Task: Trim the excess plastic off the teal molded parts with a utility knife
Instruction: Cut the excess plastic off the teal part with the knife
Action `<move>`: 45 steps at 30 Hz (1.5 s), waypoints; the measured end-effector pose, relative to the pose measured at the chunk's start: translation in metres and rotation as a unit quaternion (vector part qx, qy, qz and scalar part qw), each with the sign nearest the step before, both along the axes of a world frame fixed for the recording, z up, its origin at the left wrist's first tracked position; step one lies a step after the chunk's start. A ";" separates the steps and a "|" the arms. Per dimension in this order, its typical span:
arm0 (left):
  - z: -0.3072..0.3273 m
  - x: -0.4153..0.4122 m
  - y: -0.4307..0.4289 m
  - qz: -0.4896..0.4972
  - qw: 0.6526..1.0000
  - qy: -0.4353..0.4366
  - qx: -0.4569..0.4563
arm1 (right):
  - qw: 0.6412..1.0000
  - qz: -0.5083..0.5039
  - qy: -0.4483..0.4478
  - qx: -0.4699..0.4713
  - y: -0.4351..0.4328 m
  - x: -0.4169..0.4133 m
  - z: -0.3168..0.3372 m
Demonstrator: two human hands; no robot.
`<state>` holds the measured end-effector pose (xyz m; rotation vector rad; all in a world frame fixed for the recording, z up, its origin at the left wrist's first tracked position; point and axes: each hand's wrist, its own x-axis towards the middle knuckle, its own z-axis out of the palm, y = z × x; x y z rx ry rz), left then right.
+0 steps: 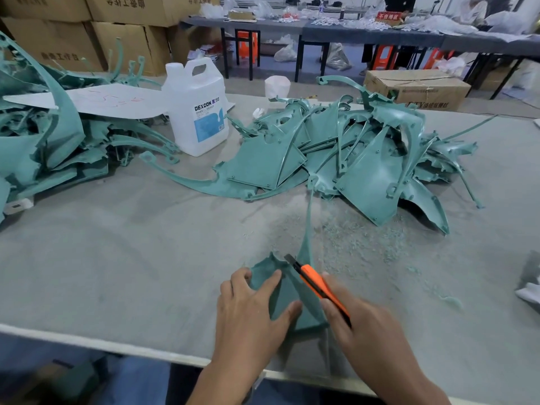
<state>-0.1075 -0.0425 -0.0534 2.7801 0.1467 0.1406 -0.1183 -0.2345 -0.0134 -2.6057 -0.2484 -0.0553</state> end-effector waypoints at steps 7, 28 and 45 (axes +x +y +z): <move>0.000 -0.003 -0.002 0.007 1.000 -0.008 -0.013 | 1.000 -0.016 0.006 0.011 -0.005 0.001 -0.004; 0.008 -0.001 -0.008 -0.053 0.982 -0.007 -0.183 | 0.994 -0.079 -0.056 0.048 0.004 -0.012 0.001; 0.006 0.001 -0.015 -0.042 0.991 -0.013 -0.130 | 0.989 -0.132 -0.055 0.027 -0.002 -0.002 -0.002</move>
